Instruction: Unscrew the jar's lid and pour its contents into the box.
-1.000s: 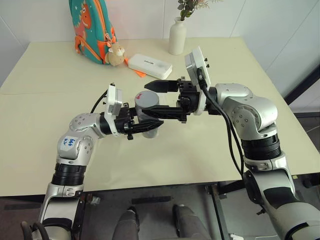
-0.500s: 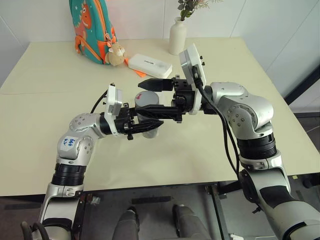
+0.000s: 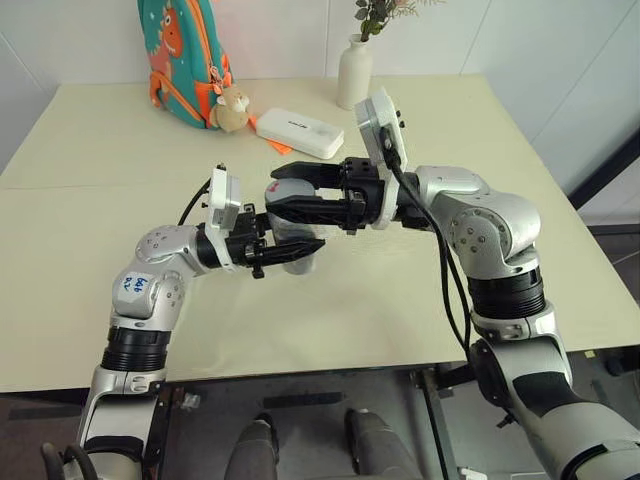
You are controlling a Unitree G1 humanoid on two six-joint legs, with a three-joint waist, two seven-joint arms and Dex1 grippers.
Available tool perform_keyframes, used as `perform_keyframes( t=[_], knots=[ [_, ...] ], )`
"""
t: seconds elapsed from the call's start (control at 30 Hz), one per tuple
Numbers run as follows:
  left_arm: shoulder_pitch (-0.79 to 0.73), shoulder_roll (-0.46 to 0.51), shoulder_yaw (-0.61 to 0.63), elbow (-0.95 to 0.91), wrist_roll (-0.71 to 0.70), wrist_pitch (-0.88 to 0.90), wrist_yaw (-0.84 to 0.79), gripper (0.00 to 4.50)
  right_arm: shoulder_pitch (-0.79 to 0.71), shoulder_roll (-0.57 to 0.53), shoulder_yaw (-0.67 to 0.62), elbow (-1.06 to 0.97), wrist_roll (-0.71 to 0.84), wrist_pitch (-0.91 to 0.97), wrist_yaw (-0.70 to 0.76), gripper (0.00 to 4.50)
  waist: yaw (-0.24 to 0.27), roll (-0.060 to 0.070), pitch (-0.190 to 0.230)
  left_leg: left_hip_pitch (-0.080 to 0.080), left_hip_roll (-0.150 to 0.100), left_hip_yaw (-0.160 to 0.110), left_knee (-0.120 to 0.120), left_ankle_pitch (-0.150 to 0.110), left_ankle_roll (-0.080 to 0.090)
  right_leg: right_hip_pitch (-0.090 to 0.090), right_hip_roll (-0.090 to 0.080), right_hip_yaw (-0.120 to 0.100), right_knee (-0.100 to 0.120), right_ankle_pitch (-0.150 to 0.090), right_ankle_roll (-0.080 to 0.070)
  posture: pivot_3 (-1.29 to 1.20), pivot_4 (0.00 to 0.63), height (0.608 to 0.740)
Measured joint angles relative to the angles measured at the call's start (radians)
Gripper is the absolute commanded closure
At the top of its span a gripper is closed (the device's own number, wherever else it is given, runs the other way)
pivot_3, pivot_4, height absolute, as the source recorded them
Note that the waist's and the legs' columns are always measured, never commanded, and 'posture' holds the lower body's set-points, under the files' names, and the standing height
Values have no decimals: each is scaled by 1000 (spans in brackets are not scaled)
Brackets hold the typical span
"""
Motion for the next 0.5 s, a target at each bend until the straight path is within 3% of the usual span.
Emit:
perform_keyframes(
  t=[0.23,0.37,0.5],
  knots=[
    [22,20,3,-3,0,0,1,2456,45,-39,-100,-104,73,22,-112,1942,2,0,0,0,0,0,-1,0,0,0,0,0,-1,0,0,0,150,740],
    [44,49,28,-5,0,2,10,2456,255,-189,-83,-165,-105,-134,-129,1942,9,0,0,-1,0,0,-1,0,0,0,0,0,-5,0,0,0,150,740],
    [41,63,67,9,0,1,14,2456,420,-171,-106,-134,-214,-267,-211,1942,1,0,0,-1,0,1,-2,-1,0,0,0,0,-5,0,0,0,150,740]
  ],
)
